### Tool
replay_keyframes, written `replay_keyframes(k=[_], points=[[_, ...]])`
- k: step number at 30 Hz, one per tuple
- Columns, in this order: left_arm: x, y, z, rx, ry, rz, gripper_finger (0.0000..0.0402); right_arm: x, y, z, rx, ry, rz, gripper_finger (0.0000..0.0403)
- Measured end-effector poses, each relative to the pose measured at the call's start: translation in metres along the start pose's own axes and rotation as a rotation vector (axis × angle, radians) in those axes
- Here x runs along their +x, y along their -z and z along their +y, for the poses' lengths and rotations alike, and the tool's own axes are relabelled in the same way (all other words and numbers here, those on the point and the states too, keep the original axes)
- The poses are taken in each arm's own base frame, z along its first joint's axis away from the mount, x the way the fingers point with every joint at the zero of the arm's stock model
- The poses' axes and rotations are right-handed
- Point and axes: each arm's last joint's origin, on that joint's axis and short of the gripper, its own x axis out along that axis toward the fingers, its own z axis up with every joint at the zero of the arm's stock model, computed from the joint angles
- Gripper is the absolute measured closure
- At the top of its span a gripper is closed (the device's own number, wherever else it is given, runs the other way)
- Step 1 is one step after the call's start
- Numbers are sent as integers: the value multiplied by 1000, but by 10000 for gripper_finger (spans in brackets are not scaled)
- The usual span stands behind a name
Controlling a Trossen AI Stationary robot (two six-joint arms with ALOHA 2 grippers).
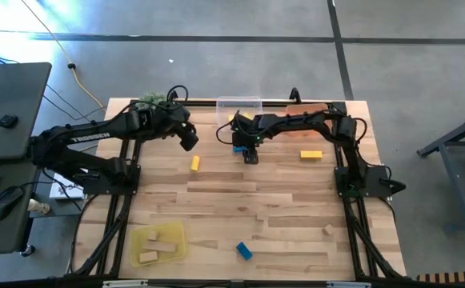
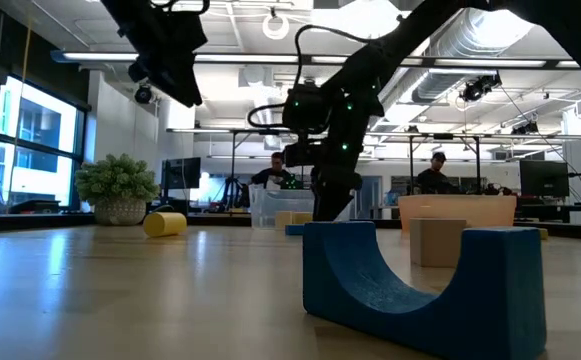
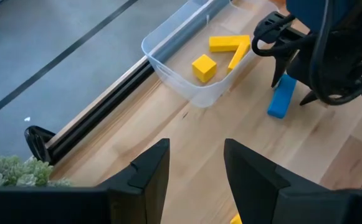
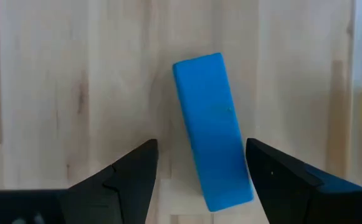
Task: Sort & place blocks by color
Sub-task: Put the blue block into the orange bin
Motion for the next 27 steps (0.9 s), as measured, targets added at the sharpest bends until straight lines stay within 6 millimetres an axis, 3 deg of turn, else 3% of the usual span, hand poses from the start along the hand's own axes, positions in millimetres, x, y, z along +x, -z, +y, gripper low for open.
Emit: replay_keyframes(k=[7,18,27], points=[[4,0,-1,9,0,14,259,3,2,-1,26,-22,12,183],[4,0,-1,9,1,13,259,2,2,0,63,-33,11,327],[4,0,-1,28,1,14,259,-15,-10,-5,76,-25,44,327]])
